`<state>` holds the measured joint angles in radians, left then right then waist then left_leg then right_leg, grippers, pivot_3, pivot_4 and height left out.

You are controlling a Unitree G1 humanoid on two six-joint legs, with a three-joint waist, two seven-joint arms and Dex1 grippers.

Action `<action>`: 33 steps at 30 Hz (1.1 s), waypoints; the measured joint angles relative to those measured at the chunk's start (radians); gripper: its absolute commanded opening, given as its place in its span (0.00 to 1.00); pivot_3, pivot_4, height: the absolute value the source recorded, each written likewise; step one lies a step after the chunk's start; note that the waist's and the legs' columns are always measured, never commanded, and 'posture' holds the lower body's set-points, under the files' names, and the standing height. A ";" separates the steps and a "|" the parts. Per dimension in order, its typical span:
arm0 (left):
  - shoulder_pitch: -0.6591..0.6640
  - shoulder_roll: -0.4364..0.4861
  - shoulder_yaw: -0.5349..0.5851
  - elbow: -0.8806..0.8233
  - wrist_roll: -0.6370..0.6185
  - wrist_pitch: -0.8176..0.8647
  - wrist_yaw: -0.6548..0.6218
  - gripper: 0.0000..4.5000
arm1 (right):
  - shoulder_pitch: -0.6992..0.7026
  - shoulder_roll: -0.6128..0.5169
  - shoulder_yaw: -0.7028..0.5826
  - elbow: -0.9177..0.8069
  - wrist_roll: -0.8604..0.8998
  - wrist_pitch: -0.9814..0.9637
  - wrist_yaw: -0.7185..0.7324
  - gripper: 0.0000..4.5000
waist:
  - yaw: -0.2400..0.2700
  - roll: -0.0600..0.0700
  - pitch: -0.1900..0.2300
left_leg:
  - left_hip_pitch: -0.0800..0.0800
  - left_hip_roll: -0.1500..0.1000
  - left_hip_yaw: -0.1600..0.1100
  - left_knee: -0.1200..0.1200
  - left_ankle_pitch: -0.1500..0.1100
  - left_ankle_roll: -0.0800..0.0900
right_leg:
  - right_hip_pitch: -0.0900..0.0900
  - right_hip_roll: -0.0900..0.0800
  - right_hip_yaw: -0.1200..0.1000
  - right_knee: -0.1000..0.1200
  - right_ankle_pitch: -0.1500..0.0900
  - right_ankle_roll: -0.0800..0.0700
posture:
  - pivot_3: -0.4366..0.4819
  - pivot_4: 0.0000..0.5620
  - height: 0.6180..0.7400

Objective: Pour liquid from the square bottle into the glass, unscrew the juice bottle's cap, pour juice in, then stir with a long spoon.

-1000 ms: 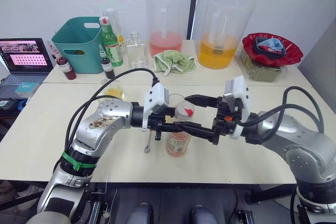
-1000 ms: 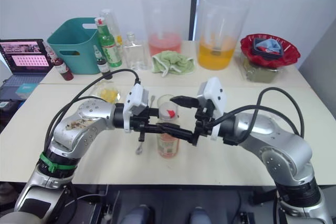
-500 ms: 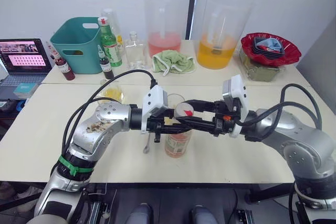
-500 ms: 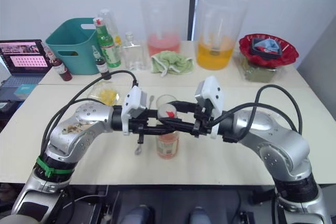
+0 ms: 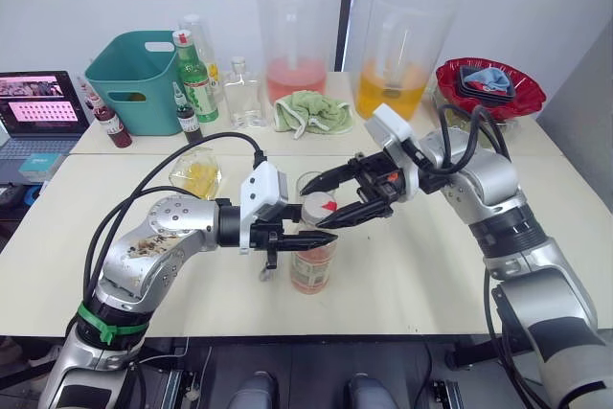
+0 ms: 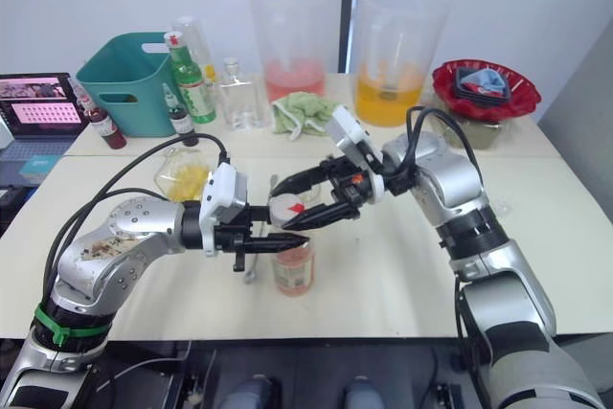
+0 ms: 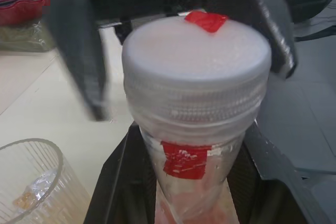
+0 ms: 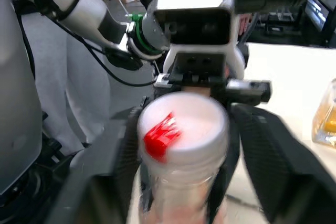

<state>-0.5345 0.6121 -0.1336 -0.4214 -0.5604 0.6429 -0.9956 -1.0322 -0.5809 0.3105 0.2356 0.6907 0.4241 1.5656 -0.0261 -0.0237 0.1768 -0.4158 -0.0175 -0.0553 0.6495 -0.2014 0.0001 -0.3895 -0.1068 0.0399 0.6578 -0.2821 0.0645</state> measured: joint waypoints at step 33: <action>-0.007 -0.023 -0.018 0.096 0.018 -0.109 -0.071 0.29 | 0.448 0.007 -0.232 -0.715 0.068 0.301 -0.712 0.38 | 0.012 0.000 -0.001 | 0.001 -0.001 0.002 0.000 0.001 -0.001 | 0.001 0.000 0.000 0.000 0.000 0.000 | 0.48 0.27 1.00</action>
<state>-0.5413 0.5896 -0.1512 -0.3259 -0.5424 0.5336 -1.0666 -0.5839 -0.5743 0.0787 -0.4790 0.7585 0.7248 0.8541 -0.0140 -0.0241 0.1761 -0.4145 -0.0182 -0.0537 0.6494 -0.2007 -0.0007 -0.3882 -0.1071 0.0403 0.6579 -0.2822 0.0646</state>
